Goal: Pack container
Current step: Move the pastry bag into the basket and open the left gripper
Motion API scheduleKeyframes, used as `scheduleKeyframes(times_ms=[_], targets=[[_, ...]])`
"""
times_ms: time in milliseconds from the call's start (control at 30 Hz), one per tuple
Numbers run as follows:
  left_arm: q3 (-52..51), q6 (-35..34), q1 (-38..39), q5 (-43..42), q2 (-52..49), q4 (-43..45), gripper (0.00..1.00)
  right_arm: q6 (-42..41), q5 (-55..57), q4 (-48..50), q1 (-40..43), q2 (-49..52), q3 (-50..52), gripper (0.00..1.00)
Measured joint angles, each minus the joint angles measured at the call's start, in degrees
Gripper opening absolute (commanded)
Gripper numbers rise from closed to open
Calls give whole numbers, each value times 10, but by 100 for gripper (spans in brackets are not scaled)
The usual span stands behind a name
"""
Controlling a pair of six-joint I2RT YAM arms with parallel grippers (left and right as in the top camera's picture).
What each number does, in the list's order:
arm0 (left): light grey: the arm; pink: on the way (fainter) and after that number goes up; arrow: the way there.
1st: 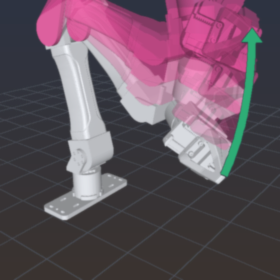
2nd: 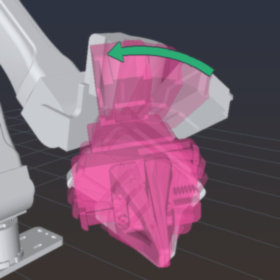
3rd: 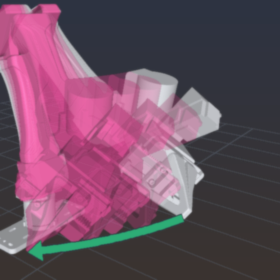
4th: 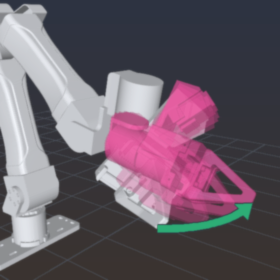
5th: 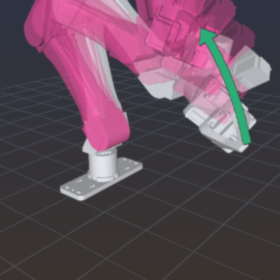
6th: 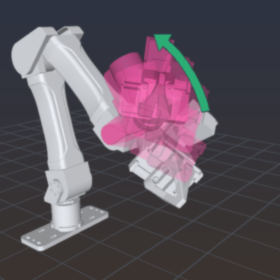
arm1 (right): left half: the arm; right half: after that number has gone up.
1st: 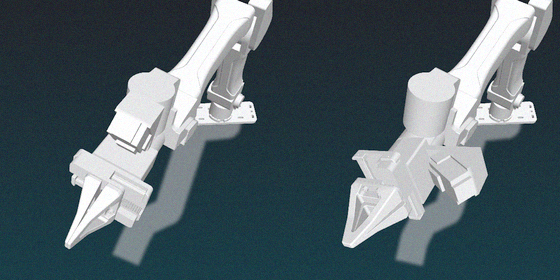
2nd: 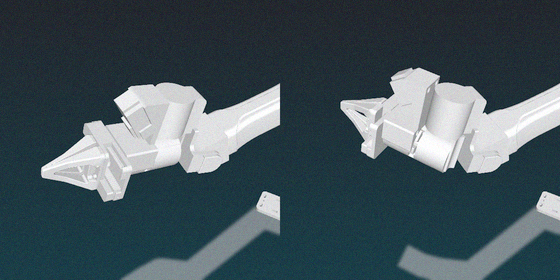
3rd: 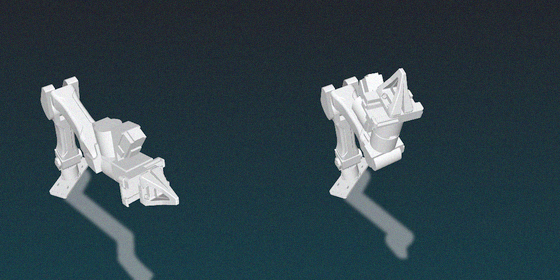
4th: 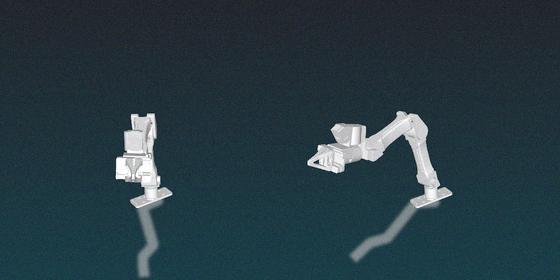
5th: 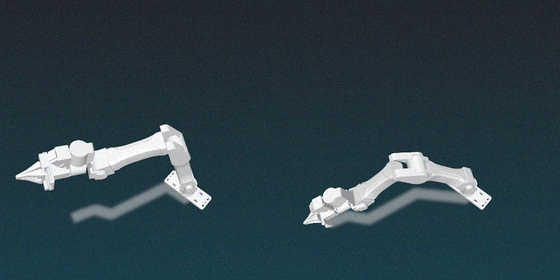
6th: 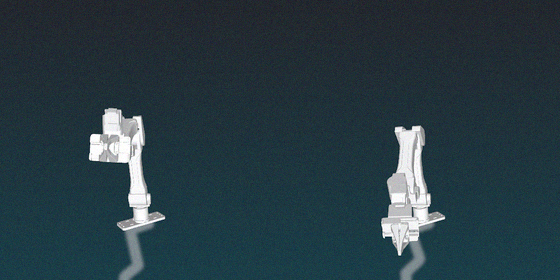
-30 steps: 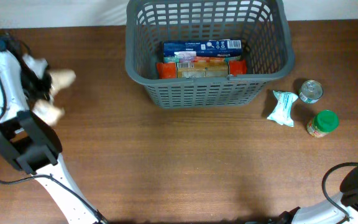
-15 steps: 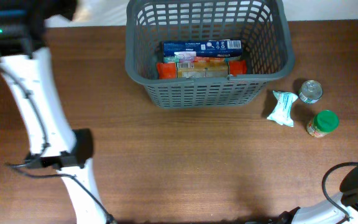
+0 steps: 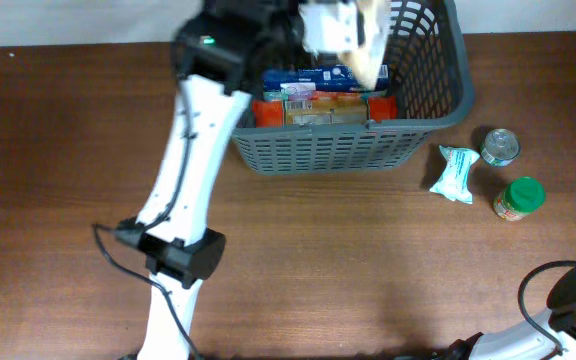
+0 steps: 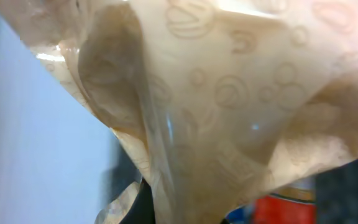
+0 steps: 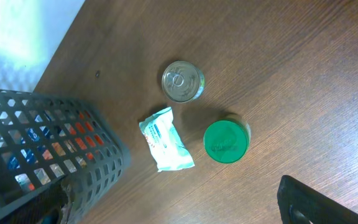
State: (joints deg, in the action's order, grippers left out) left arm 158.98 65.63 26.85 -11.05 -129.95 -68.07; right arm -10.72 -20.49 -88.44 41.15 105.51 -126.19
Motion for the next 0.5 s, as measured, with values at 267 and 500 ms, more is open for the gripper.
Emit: scheduleKeyframes(times_ms=[267, 500], targets=[[-79, 3, 39, 50, -80, 9, 2, 0, 0, 0, 0, 0, 0, 99], [-83, -42, 49, 92, -131, 0, 2, 0, 0, 0, 0, 0, 0, 99]])
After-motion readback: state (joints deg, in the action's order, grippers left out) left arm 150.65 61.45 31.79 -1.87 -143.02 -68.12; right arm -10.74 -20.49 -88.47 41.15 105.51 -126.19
